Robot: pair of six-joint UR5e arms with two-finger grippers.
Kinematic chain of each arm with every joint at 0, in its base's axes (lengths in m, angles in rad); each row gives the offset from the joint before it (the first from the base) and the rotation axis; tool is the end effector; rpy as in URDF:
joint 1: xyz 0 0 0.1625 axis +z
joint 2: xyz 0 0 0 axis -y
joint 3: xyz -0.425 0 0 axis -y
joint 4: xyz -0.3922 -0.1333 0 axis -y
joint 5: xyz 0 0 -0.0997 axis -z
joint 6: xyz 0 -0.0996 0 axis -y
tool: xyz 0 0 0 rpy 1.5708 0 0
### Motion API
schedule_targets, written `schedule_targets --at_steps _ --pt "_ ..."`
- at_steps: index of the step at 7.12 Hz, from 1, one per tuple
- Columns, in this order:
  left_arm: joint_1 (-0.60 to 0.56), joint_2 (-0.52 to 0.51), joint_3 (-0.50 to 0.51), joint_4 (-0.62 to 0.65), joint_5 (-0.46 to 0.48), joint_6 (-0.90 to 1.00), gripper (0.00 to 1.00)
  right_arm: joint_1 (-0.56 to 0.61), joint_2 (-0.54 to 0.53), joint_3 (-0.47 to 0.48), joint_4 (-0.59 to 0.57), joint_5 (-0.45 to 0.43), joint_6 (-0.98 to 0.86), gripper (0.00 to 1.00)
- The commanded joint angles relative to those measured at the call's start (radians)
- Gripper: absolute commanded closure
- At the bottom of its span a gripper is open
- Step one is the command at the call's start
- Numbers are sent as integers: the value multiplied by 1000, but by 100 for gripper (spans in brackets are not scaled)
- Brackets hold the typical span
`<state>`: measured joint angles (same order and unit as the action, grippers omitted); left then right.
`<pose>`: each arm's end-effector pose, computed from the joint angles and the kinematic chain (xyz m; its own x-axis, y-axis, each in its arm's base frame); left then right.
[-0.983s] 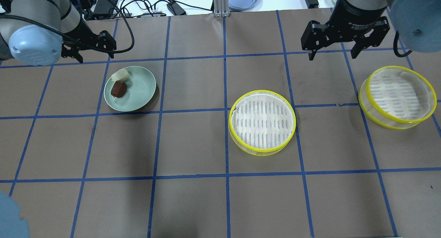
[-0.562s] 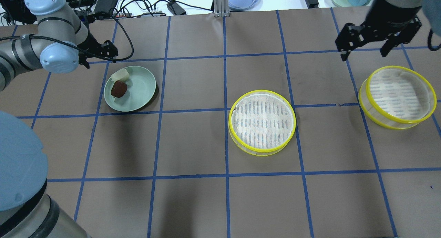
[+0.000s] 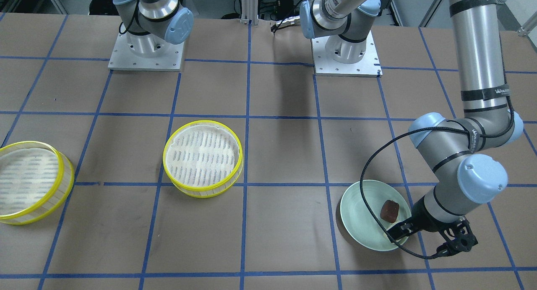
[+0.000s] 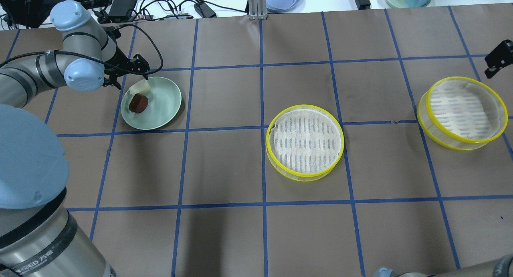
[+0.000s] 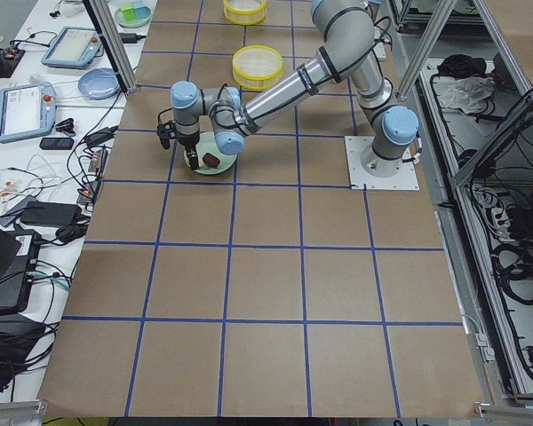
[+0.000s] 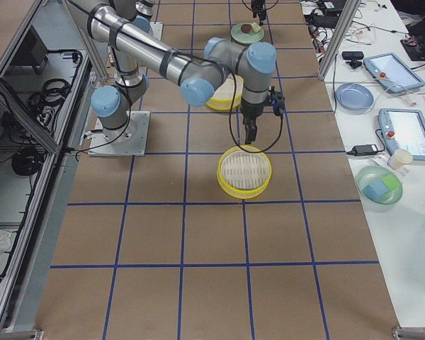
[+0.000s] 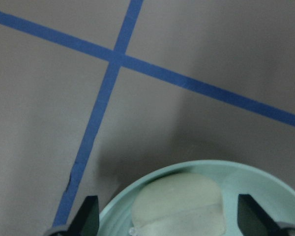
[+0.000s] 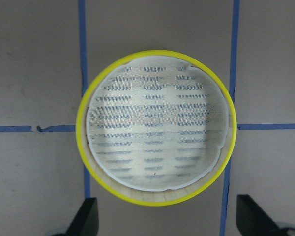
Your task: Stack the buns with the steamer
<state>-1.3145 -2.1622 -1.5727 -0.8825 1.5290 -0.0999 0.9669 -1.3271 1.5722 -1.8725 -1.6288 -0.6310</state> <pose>0.0371 -0.6837 0.2064 -0.9375 -0.3442 0.0508 -0.3476 0.9333 -0.0902 -0.2290 -0.5566 0.3861 -0.9965 -0.0249 0.0801 -0.0259 0.9996 -0.0115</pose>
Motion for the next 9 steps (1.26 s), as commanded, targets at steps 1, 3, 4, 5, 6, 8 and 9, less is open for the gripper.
schedule_targets --at_steps 1,3,4,5,6,8,9 --pt "0 -4 -39 4 -21 -11 0 -101 139 0 -215 10 -142 0" --pt "0 -2 -38 5 -18 8 34 -119 225 0 -276 10 -211 1" --pt "0 1 -36 5 -17 9 60 -119 241 8 -287 4 -213 5" --pt "0 5 -36 7 -12 17 78 -119 244 44 -290 4 -207 11" --pt "0 7 -36 8 -10 22 92 -119 244 81 -318 12 -204 15" --pt "-3 42 -29 -7 -6 22 99 -119 247 98 -361 12 -204 31" --pt "-20 76 -32 -27 0 19 98 -119 261 98 -361 12 -204 51"
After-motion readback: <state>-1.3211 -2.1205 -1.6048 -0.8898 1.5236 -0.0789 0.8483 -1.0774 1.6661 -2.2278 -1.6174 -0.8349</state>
